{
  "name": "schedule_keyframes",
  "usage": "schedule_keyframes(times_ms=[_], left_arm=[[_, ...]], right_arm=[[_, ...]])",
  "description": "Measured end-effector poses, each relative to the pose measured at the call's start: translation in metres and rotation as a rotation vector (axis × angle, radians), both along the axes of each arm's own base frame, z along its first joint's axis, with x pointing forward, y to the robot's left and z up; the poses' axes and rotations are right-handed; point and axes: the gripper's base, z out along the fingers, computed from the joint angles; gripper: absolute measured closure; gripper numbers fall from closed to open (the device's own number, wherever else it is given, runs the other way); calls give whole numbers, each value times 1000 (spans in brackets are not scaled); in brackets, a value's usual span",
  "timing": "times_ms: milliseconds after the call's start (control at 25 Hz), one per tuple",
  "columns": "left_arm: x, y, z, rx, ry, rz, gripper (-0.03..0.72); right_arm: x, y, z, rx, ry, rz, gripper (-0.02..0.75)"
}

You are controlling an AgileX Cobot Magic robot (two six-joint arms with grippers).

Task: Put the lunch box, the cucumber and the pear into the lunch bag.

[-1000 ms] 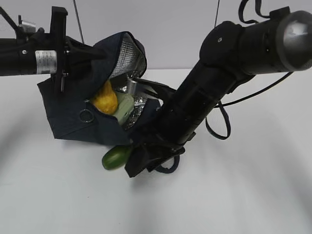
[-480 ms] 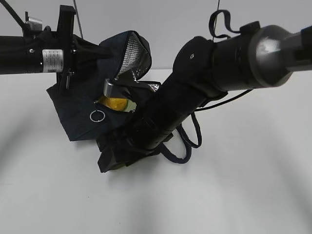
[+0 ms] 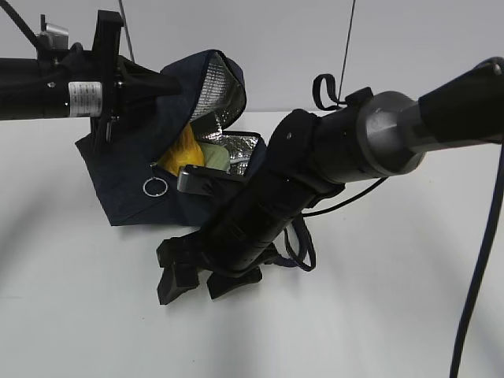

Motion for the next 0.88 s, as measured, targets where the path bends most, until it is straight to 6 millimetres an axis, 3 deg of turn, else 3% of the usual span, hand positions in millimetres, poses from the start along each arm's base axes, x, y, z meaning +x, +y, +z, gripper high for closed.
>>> schedule_keyframes(times_ms=[240, 560, 880], left_arm=[[-1, 0, 0, -2, -2, -9, 686], [-1, -1, 0, 4, -3, -18, 686], [-2, -1, 0, 2, -5, -21, 686]], right_arm=[[6, 4, 11, 7, -14, 0, 155], [17, 7, 23, -5, 53, -183, 211], [32, -3, 35, -62, 188, -465, 232]])
